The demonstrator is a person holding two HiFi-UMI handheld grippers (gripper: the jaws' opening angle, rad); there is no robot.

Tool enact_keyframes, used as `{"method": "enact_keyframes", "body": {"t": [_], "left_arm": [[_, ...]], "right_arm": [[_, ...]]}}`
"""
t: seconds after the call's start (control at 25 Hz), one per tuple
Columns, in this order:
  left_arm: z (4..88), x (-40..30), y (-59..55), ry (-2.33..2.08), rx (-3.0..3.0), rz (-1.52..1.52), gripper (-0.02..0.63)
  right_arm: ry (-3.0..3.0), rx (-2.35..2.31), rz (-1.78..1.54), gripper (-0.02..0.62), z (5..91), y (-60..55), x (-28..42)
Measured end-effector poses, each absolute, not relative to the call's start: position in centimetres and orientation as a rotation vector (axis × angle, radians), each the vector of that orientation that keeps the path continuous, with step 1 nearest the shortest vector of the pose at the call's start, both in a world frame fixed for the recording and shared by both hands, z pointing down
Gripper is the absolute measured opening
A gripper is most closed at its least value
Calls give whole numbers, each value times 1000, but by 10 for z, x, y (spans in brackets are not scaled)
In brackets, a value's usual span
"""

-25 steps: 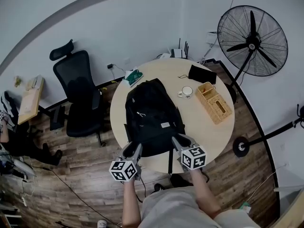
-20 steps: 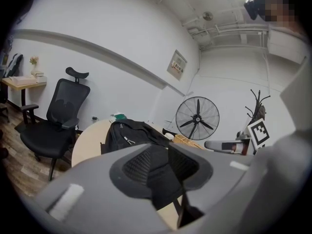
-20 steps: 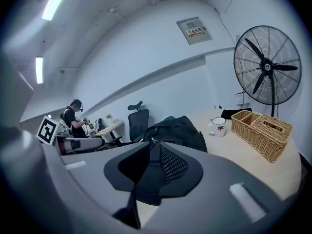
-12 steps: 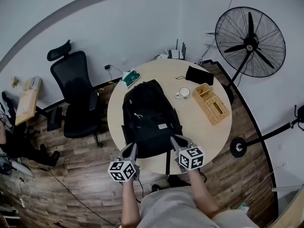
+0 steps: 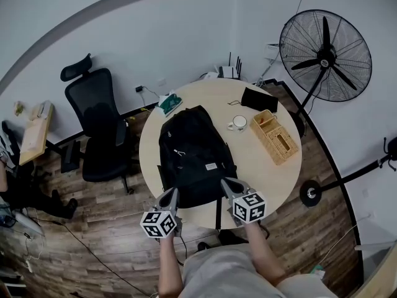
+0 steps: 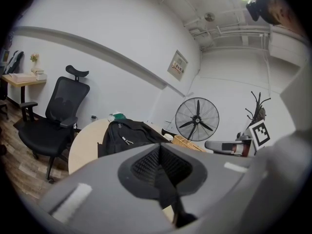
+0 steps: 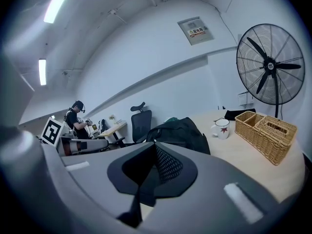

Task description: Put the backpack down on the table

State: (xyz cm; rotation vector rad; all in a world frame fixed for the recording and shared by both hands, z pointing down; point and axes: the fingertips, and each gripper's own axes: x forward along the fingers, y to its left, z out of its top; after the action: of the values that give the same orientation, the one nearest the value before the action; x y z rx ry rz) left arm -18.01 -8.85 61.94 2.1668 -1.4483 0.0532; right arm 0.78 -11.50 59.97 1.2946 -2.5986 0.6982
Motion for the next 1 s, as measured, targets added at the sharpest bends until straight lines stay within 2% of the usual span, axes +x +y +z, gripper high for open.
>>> {"method": "enact_keyframes", "body": {"t": [1.0], "left_arm": [[610,-180,-81,-1524,2143,-18,55]], "right_arm": [[-2618,1253,700,0,600,-106,11]]}}
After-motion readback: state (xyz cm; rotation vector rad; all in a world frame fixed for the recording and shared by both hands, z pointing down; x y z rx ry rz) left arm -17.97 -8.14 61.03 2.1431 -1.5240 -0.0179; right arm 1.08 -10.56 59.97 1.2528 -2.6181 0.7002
